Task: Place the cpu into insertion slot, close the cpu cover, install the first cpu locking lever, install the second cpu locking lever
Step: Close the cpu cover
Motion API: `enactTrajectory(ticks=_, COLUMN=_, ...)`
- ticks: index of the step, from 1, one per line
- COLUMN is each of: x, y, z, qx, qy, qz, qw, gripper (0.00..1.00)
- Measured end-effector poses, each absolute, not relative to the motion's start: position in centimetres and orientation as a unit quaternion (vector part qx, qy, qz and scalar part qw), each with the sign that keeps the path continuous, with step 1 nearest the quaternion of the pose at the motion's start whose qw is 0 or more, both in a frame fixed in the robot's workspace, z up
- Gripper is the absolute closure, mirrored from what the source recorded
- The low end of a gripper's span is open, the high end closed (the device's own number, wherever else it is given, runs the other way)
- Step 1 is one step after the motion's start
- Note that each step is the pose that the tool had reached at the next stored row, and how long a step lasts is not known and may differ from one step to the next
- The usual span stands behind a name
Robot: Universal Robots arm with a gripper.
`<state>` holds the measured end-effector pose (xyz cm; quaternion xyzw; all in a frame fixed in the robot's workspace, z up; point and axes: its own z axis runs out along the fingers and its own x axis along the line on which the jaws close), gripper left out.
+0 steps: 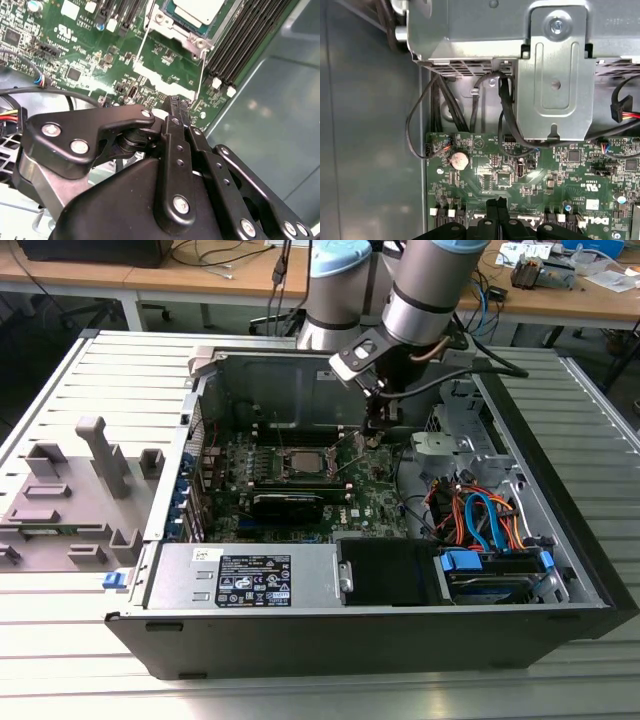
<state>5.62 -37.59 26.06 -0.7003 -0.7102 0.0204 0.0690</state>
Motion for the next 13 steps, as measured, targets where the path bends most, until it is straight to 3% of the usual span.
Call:
enactTrajectory(ticks=6, x=6.8, y=-37.6, z=25.4, qx=-0.700, qy=-0.709, qz=0.029, qw=0.078, gripper=0.89)
enactTrajectory(ticks=13, x=6.8, y=-37.8, z=24.7, qx=-0.700, qy=-0.709, qz=0.030, qw=0.079, gripper=0.89)
